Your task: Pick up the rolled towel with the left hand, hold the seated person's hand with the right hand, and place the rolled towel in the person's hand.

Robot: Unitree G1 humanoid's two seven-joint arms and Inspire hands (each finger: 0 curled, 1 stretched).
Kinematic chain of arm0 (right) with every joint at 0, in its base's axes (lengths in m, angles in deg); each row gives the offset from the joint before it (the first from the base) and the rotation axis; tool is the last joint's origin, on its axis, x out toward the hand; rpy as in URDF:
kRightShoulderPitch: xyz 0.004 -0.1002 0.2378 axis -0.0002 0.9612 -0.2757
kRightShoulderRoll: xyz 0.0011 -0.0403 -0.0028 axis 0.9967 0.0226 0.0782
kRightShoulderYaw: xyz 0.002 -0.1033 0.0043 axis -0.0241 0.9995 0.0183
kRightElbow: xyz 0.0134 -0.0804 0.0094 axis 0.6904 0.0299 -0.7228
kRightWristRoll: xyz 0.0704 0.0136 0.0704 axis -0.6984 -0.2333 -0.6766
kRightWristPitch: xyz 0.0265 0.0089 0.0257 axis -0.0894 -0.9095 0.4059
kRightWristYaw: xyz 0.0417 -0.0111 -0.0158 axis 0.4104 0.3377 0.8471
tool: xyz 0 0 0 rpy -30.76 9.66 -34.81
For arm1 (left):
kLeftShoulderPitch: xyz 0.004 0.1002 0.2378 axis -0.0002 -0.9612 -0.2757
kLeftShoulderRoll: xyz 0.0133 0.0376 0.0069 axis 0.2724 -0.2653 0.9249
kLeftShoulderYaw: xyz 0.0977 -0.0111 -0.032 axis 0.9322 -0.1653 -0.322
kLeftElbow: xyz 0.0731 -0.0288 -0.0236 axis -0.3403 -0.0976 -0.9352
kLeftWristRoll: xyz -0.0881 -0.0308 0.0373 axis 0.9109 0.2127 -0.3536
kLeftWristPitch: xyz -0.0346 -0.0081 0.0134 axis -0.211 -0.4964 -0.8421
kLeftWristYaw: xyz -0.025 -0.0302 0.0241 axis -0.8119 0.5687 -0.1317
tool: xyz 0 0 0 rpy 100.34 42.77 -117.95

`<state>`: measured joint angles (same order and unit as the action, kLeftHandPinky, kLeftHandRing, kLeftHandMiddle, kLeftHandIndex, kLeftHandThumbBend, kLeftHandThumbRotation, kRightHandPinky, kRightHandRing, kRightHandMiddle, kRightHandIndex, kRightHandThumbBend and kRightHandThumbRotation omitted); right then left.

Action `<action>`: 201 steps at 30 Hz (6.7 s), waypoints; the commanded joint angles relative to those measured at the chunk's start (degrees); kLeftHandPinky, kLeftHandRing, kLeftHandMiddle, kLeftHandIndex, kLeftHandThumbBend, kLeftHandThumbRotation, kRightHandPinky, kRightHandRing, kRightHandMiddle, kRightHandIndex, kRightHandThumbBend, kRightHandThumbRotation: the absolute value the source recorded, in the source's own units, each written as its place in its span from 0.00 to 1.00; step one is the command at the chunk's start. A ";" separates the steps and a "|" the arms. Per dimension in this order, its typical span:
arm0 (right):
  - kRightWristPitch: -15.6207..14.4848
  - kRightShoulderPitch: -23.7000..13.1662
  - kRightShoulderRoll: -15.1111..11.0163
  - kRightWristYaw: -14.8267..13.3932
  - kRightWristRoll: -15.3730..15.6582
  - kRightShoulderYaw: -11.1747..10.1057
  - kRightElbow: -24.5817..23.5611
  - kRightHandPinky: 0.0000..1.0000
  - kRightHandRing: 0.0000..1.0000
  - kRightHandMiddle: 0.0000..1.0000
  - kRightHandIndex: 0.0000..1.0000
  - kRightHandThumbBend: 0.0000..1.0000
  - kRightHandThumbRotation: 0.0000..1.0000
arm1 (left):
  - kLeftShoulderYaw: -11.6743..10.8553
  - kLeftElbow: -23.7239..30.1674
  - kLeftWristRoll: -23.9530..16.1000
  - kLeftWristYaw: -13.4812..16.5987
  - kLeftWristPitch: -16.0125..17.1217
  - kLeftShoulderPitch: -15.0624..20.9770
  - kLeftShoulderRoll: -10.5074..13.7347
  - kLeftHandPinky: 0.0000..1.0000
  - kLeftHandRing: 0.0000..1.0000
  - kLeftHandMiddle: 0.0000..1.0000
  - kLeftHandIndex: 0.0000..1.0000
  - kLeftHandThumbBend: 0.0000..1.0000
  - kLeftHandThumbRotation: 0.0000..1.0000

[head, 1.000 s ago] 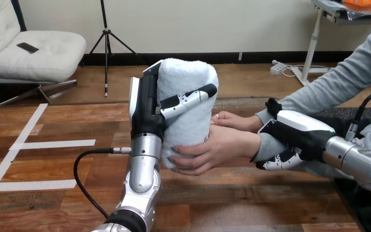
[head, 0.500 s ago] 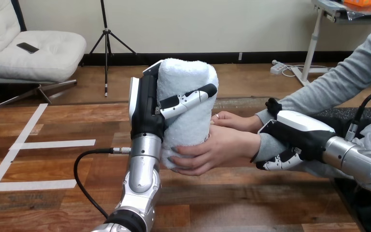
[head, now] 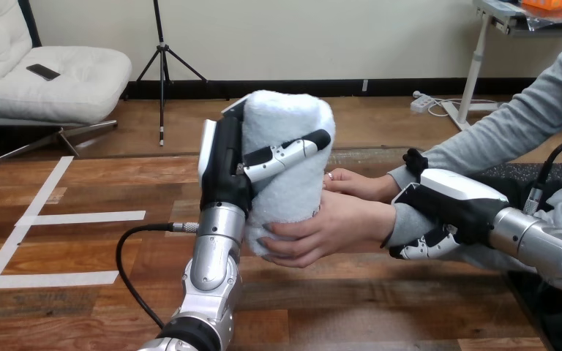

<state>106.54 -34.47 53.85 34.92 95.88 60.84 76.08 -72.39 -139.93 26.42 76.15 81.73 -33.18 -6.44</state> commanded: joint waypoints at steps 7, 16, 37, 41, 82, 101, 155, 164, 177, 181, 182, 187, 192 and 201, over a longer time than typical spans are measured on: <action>0.81 -2.54 1.37 -1.17 -1.24 -1.65 -2.26 0.26 0.30 0.37 0.39 0.37 0.13 | 1.60 3.14 -2.15 -1.89 0.28 1.17 -0.59 0.81 0.81 0.82 0.84 1.00 0.80; 0.67 -2.52 1.45 -0.91 -1.46 -1.76 -2.21 0.26 0.31 0.37 0.39 0.38 0.13 | 3.07 4.62 -4.68 -3.35 0.16 0.98 1.70 0.93 0.92 0.92 0.92 1.00 0.91; 1.26 -2.51 1.60 -1.01 -1.51 -1.73 -1.57 0.25 0.30 0.37 0.39 0.38 0.12 | 0.21 10.09 0.94 -12.58 -5.58 -1.21 2.57 1.00 1.00 1.00 1.00 1.00 0.96; 1.24 -2.54 1.60 -1.10 -1.43 -1.69 -1.47 0.25 0.30 0.37 0.39 0.38 0.12 | 0.34 10.78 0.92 -12.45 -5.77 -1.59 2.88 1.00 1.00 1.00 1.00 1.00 0.96; -0.05 -2.69 0.85 0.35 -1.08 -1.18 -2.57 0.63 0.69 0.71 0.72 0.73 0.67 | -0.06 13.08 1.61 -11.26 -6.98 -2.45 2.95 1.00 1.00 0.99 0.98 1.00 0.92; -0.83 -2.41 1.17 1.65 -1.93 -1.57 -2.72 0.67 0.73 0.74 0.75 0.80 0.73 | 0.20 15.42 1.33 -10.14 -8.23 -3.28 2.94 1.00 0.99 0.97 0.91 1.00 0.90; -3.03 10.02 8.05 6.05 -27.34 -17.16 -15.03 0.79 0.84 0.84 0.82 0.85 1.00 | 0.52 42.49 0.93 -7.02 -12.11 -20.22 3.58 0.87 0.93 0.93 0.88 0.82 0.94; -5.40 15.35 9.77 6.29 -31.39 -19.30 -25.16 0.81 0.85 0.84 0.83 0.90 1.00 | 0.57 50.41 1.28 -7.31 -13.85 -25.29 4.37 0.86 0.92 0.92 0.87 0.80 0.94; -6.44 22.39 12.89 5.85 -36.51 -21.36 -38.23 0.81 0.83 0.83 0.83 0.90 1.00 | 0.72 62.23 2.24 -7.66 -14.85 -33.41 5.16 0.85 0.92 0.92 0.88 0.82 0.93; -6.80 24.67 13.61 5.83 -38.15 -21.46 -42.58 0.80 0.83 0.83 0.83 0.90 1.00 | 0.81 65.21 2.62 -8.01 -14.41 -36.08 5.35 0.85 0.92 0.92 0.88 0.82 0.93; -6.95 25.10 13.73 5.85 -38.47 -21.47 -43.39 0.80 0.83 0.83 0.83 0.90 1.00 | 0.84 65.76 2.69 -8.04 -14.40 -36.57 5.36 0.85 0.92 0.92 0.88 0.82 0.93; -8.26 28.43 15.03 5.92 -41.20 -21.37 -49.49 0.80 0.83 0.84 0.84 0.90 1.00 | 1.08 68.85 3.66 -9.18 -13.32 -40.24 5.86 0.84 0.91 0.91 0.88 0.79 0.94; -8.71 32.42 16.20 5.68 -43.09 -20.86 -56.22 0.81 0.84 0.84 0.84 0.89 1.00 | 1.42 71.37 4.60 -10.54 -12.05 -44.49 6.30 0.83 0.90 0.90 0.88 0.79 0.94; -9.16 38.47 18.45 5.36 -45.45 -19.73 -64.87 0.81 0.84 0.84 0.84 0.90 1.00 | 2.20 75.17 5.36 -12.31 -11.00 -51.27 6.49 0.80 0.89 0.90 0.88 0.79 0.92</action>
<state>97.67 0.86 69.27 41.07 55.38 42.32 27.20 -71.75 -74.72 29.44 66.37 67.20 -80.10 -1.68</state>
